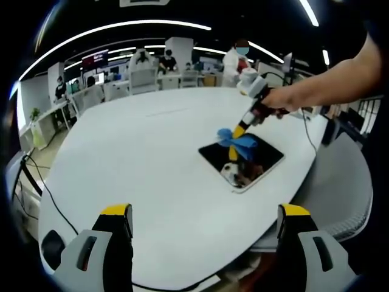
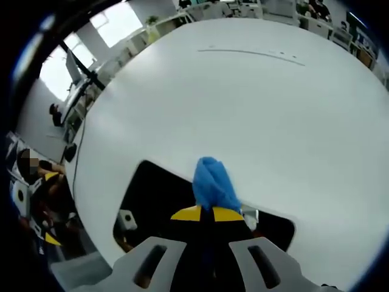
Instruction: Wipe the mirror surface with the cleaning cloth until all visible marks leave the cleaned area.
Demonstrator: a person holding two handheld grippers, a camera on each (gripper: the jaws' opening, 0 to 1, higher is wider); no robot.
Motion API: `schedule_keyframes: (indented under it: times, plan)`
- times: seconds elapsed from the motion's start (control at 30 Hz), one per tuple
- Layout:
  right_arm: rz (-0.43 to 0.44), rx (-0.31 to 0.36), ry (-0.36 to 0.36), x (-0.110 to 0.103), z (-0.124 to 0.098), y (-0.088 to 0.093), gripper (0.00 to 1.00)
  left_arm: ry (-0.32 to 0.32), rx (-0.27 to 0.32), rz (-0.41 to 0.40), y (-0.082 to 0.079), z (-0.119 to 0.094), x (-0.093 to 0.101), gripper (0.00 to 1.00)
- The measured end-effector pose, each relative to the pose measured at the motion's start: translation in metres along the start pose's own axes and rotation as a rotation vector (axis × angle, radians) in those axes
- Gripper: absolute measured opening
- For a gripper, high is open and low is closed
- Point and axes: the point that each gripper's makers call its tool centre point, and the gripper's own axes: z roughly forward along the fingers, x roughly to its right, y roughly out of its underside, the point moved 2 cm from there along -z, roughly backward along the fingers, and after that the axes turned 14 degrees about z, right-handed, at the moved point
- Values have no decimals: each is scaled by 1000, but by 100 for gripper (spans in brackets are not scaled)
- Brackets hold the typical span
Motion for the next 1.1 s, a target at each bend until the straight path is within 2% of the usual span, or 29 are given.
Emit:
schedule_keyframes:
  times: [0.47, 1.1]
  plan:
    - [20, 8, 25, 24, -7, 2, 0, -14, 8, -3, -2, -2, 2, 99]
    - [31, 21, 38, 26, -9, 4, 0, -12, 5, 6, -4, -2, 6, 99]
